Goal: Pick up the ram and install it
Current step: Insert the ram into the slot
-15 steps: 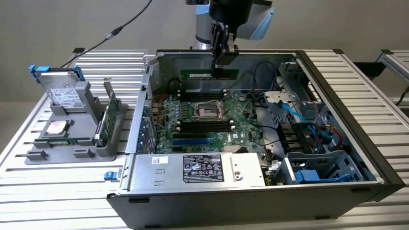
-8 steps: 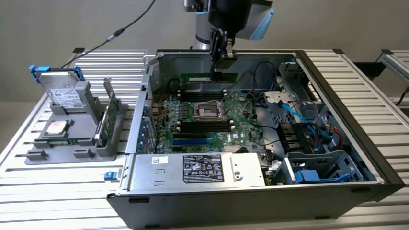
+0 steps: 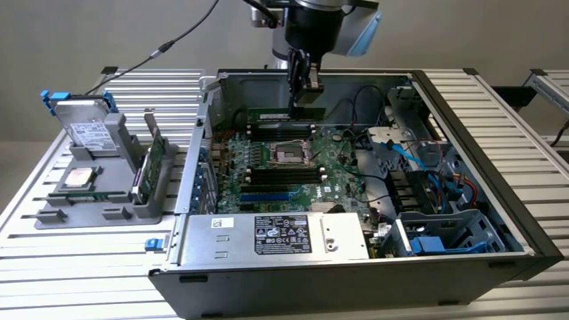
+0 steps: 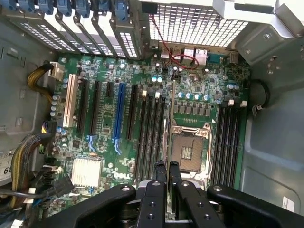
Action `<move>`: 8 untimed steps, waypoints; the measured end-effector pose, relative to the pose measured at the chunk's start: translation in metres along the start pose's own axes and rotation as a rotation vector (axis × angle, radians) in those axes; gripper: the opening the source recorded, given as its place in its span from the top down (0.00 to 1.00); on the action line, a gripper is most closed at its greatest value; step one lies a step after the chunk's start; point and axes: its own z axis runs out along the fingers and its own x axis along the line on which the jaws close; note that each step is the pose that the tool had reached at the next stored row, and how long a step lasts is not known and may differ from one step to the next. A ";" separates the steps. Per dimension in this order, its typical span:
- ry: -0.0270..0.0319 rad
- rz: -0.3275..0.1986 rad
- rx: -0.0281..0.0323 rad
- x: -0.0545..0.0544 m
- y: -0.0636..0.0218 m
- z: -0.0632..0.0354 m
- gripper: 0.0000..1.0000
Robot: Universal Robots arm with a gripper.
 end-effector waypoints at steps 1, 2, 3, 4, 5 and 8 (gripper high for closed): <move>0.0001 0.000 -0.0001 0.000 0.0004 0.0019 0.86; 0.0000 0.001 0.0001 0.000 0.0006 0.0039 0.86; 0.0002 0.002 -0.0002 0.002 0.0006 0.0056 0.86; -0.0001 0.004 -0.0001 0.004 0.0008 0.0075 0.86; -0.0005 0.006 0.0000 0.006 0.0008 0.0094 0.86; -0.0008 0.008 0.0003 0.016 0.0012 0.0152 0.86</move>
